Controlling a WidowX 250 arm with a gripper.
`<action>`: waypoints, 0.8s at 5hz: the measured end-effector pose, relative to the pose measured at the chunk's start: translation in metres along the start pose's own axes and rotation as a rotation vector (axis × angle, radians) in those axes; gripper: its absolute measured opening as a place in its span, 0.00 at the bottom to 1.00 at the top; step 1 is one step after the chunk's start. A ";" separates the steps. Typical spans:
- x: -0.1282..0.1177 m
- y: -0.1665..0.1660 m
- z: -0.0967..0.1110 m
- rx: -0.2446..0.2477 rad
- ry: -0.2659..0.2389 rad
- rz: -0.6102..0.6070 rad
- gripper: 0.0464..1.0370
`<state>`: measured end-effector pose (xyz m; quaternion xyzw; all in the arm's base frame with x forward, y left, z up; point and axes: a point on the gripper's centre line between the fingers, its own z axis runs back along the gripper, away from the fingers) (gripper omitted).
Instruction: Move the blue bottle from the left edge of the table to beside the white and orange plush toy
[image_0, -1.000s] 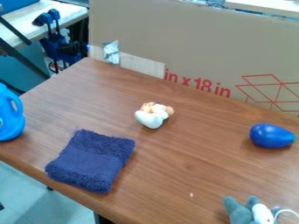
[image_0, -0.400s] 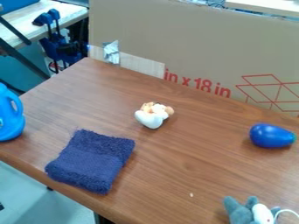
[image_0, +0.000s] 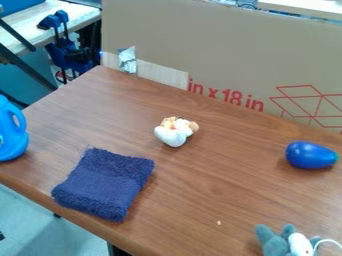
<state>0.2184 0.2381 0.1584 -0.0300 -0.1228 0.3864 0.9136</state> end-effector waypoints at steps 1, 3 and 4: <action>-0.002 -0.002 -0.006 -0.003 0.026 0.012 0.96; -0.005 0.000 -0.028 0.012 0.096 0.043 0.96; -0.005 -0.003 -0.030 0.011 0.097 0.043 0.91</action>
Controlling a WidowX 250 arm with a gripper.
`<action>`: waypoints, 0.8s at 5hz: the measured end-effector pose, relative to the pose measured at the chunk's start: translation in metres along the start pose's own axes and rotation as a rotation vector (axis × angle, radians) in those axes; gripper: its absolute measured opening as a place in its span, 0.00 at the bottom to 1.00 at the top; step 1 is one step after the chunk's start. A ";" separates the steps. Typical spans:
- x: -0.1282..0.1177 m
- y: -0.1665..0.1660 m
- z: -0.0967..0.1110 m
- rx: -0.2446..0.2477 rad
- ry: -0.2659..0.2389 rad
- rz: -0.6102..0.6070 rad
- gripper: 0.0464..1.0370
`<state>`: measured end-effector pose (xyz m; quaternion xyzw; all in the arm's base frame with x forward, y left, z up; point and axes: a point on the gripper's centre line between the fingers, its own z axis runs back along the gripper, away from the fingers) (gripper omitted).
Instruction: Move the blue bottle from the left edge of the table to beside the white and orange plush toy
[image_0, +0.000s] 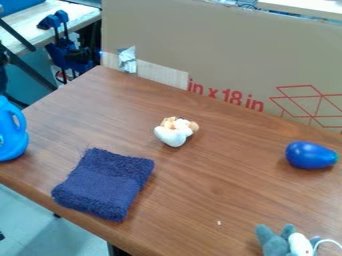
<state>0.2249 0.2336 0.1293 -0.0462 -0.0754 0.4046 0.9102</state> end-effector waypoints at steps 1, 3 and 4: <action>0.000 -0.005 0.000 -0.012 -0.006 -0.004 0.63; -0.001 -0.006 0.004 -0.020 -0.013 -0.031 0.45; 0.004 -0.018 0.009 -0.019 -0.025 -0.080 0.45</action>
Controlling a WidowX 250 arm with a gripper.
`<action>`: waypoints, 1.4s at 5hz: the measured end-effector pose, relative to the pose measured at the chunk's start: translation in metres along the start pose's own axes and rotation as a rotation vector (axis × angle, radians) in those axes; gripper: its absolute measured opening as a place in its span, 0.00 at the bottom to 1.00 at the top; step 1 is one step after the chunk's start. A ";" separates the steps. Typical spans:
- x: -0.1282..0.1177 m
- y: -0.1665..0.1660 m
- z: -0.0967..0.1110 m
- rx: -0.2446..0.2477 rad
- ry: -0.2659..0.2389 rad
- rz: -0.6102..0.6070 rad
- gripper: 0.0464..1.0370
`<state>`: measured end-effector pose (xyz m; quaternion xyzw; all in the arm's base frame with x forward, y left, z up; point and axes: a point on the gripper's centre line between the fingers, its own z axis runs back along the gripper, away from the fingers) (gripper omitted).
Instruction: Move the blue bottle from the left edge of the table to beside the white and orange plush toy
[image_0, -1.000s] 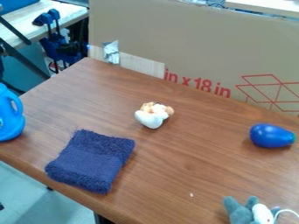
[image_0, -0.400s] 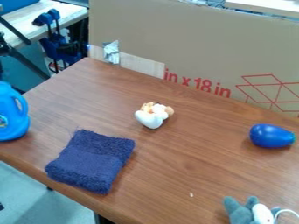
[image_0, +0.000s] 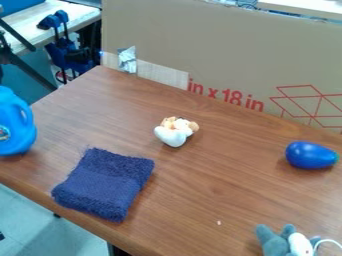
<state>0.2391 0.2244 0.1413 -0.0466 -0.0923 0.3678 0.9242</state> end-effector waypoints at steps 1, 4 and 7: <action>0.016 -0.030 0.013 -0.002 -0.053 -0.090 0.45; 0.026 -0.159 -0.036 -0.203 0.029 -0.417 0.45; 0.022 -0.196 -0.045 -0.161 0.101 -0.516 0.44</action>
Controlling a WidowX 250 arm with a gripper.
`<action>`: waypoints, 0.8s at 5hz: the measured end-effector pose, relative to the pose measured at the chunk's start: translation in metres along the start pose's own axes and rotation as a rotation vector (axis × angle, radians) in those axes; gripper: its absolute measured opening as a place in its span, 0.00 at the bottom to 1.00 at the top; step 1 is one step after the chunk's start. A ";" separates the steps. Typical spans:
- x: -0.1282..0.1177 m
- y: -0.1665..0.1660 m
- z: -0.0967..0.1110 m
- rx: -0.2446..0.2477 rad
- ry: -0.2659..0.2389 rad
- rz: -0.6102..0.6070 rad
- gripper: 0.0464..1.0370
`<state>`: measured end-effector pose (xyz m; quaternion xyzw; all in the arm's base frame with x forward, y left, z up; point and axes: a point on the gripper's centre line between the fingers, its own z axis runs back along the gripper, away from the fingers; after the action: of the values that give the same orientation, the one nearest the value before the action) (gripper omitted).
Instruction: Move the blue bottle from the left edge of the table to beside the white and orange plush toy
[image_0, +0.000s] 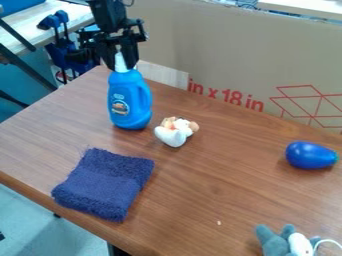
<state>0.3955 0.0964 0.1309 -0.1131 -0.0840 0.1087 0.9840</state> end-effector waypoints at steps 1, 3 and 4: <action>-0.004 -0.001 0.002 0.008 0.005 0.012 0.52; -0.007 0.004 0.001 -0.024 -0.003 0.057 0.97; -0.001 0.002 0.008 -0.045 -0.033 0.058 0.97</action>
<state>0.3930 0.0997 0.1375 -0.1359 -0.0995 0.1369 0.9762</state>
